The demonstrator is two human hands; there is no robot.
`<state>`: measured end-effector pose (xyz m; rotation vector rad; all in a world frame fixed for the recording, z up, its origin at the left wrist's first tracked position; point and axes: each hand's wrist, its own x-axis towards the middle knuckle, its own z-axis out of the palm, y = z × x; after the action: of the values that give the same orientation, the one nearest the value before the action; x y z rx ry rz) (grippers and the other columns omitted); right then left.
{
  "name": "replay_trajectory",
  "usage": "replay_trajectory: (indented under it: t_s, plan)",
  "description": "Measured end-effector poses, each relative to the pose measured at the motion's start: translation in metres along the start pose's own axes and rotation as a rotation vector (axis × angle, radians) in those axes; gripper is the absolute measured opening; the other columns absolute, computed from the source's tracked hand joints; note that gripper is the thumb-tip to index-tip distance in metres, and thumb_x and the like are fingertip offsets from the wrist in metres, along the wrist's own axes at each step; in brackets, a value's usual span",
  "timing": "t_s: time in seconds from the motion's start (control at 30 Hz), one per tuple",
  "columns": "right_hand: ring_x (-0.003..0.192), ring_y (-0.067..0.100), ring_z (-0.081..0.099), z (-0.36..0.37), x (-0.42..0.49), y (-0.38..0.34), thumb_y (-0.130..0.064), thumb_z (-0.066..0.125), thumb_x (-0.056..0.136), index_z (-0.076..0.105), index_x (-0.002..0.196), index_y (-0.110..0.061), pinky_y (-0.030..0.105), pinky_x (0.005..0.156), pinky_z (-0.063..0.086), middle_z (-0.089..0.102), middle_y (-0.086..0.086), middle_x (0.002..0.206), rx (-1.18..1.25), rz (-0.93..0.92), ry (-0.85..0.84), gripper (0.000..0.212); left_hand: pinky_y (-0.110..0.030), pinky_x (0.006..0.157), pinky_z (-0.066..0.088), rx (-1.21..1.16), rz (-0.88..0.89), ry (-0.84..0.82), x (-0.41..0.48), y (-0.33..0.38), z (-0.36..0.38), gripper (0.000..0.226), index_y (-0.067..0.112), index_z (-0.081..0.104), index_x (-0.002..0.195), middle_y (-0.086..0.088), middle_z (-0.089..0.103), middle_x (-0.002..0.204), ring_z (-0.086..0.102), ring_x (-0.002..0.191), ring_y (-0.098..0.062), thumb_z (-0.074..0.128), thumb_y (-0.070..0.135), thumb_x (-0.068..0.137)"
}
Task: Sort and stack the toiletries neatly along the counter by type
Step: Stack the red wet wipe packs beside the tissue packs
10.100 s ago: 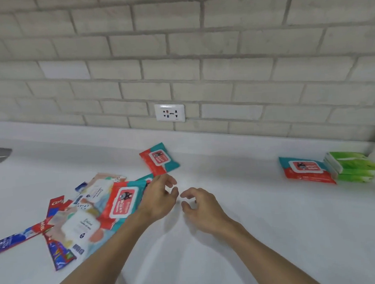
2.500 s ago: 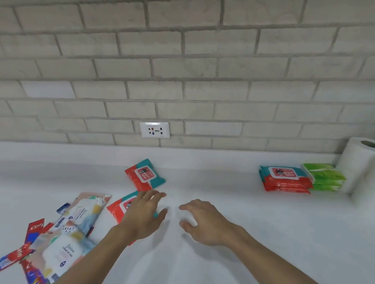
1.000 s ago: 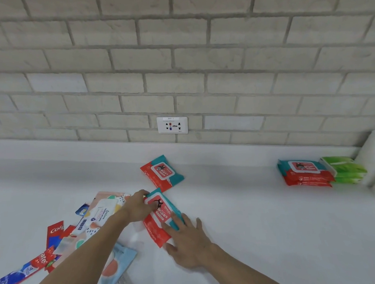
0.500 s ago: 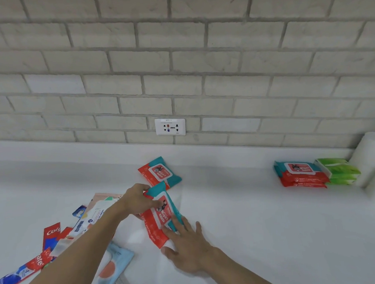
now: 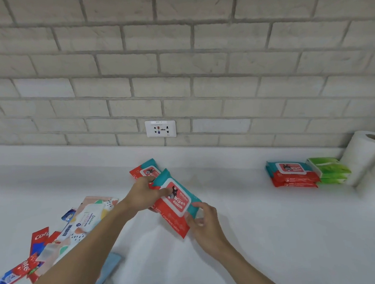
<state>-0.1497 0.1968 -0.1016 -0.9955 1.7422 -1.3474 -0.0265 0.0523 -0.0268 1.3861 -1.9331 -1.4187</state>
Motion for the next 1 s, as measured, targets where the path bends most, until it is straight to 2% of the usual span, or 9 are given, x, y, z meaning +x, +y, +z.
replay_trajectory:
  t_s: [0.07,0.17,0.23,0.33,0.43,0.57,0.67,0.77,1.0]
  plan:
    - [0.104,0.015,0.065,-0.015,0.003,-0.006,-0.038,0.065,0.087,0.039,0.118,-0.034,0.022,0.071,0.059,0.044,-0.002,0.132,0.164,0.073,0.017,0.041,-0.035,0.062,0.061,-0.052,0.002,0.000,-0.001,0.010,0.013,0.045,0.018,0.050,0.111,0.002,0.070,0.090,0.074,0.070,-0.017,0.078,0.029,0.078]
    - [0.093,0.014,0.070,-0.039,0.004,-0.016,-0.042,0.067,0.085,0.031,0.123,-0.036,0.027,0.070,0.060,0.055,-0.001,0.123,0.253,0.155,0.040,0.053,-0.041,0.068,0.062,-0.106,0.005,-0.005,0.000,0.021,0.035,0.043,0.019,0.049,0.109,-0.002,0.071,0.094,0.074,0.074,-0.019,0.077,0.031,0.079]
    - [0.090,0.017,0.072,-0.058,0.007,-0.017,-0.035,0.072,0.083,0.029,0.124,-0.035,0.032,0.067,0.061,0.060,0.000,0.118,0.334,0.159,0.069,0.059,-0.042,0.067,0.062,-0.167,0.017,-0.023,0.000,0.030,0.053,0.039,0.016,0.054,0.107,-0.004,0.073,0.092,0.074,0.075,-0.020,0.076,0.032,0.079]
    - [0.087,0.020,0.073,-0.086,0.012,-0.019,-0.018,0.077,0.081,0.030,0.123,-0.032,0.036,0.062,0.060,0.063,0.002,0.114,0.417,0.114,0.135,0.065,-0.042,0.066,0.062,-0.270,0.020,-0.038,0.001,0.040,0.082,0.047,0.011,0.056,0.117,-0.007,0.075,0.092,0.074,0.077,-0.021,0.074,0.036,0.081]
    - [0.089,0.023,0.073,-0.116,0.018,-0.016,-0.012,0.080,0.077,0.033,0.122,-0.034,0.039,0.063,0.060,0.064,0.004,0.114,0.421,0.098,0.205,0.068,-0.040,0.066,0.061,-0.336,-0.001,-0.053,0.004,0.050,0.112,0.041,0.013,0.053,0.116,-0.007,0.074,0.091,0.074,0.079,-0.020,0.066,0.039,0.087]
    - [0.089,0.023,0.072,-0.161,0.024,-0.008,-0.008,0.080,0.076,0.038,0.120,-0.034,0.038,0.063,0.060,0.065,0.006,0.112,0.422,0.087,0.275,0.067,-0.040,0.065,0.061,-0.300,-0.020,-0.129,0.010,0.066,0.146,0.033,0.015,0.051,0.118,-0.006,0.073,0.094,0.072,0.084,-0.020,0.056,0.037,0.094]
    - [0.093,0.022,0.070,-0.193,0.027,-0.001,-0.006,0.080,0.076,0.041,0.119,-0.031,0.041,0.065,0.061,0.062,0.001,0.114,0.389,0.072,0.310,0.064,-0.041,0.064,0.061,-0.258,-0.031,-0.190,0.016,0.077,0.167,0.039,0.010,0.052,0.124,-0.008,0.073,0.097,0.071,0.083,-0.022,0.058,0.034,0.094]
    - [0.097,0.024,0.068,-0.227,0.034,0.006,-0.007,0.082,0.074,0.044,0.121,-0.030,0.036,0.060,0.060,0.060,0.005,0.119,0.346,0.066,0.339,0.064,-0.047,0.068,0.061,-0.236,-0.035,-0.235,0.022,0.092,0.192,0.040,0.006,0.051,0.125,-0.010,0.072,0.100,0.071,0.081,-0.023,0.060,0.030,0.094]
    - [0.092,0.021,0.067,-0.292,0.048,0.010,-0.004,0.079,0.076,0.046,0.119,-0.026,0.034,0.052,0.058,0.060,0.002,0.114,0.250,0.034,0.412,0.060,-0.050,0.069,0.060,-0.218,-0.020,-0.292,0.038,0.131,0.247,0.040,0.005,0.051,0.123,-0.013,0.070,0.102,0.071,0.086,-0.028,0.060,0.029,0.093]
